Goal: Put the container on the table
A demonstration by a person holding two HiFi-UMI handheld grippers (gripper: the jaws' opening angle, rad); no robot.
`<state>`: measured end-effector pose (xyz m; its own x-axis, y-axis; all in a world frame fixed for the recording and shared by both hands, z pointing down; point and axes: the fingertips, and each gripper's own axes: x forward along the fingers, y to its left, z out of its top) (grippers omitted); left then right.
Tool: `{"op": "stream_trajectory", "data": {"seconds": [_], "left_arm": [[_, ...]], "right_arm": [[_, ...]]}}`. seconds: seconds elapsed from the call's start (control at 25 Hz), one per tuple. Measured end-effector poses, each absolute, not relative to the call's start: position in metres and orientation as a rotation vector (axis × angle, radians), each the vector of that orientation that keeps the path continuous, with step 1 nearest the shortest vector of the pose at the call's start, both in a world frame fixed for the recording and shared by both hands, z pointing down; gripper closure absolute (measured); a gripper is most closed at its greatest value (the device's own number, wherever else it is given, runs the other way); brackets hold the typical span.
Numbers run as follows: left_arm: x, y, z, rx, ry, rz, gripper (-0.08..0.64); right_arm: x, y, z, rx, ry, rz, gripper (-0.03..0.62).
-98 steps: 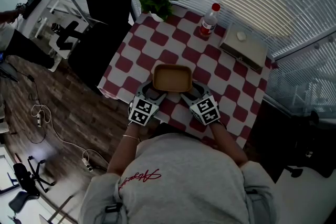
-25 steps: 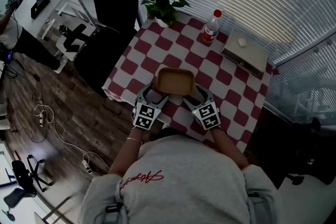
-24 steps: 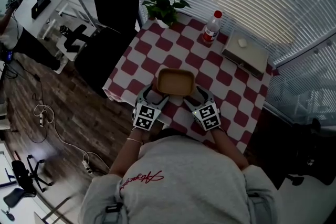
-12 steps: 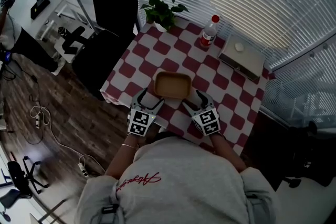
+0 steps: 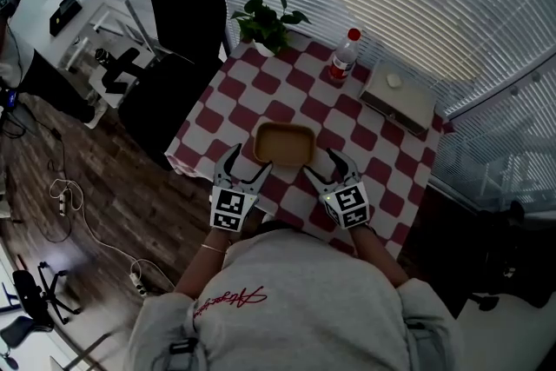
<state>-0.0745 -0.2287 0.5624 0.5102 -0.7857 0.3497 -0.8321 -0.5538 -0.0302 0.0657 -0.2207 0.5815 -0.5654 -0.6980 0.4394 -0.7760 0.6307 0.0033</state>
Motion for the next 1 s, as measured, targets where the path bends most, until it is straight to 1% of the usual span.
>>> {"op": "stream_trajectory", "data": {"seconds": [0.52,1.0], "left_arm": [[-0.07,-0.237,0.522,2.605,-1.438,0.362,0.221],[-0.058,-0.24,0.472,2.687,-1.449,0.279,0.221]], "right_arm": [[0.064,-0.231,0.541,1.227,-2.534,0.246,0.291],[0.053,-0.238,0.476,1.258,-2.651,0.182,0.291]]}}
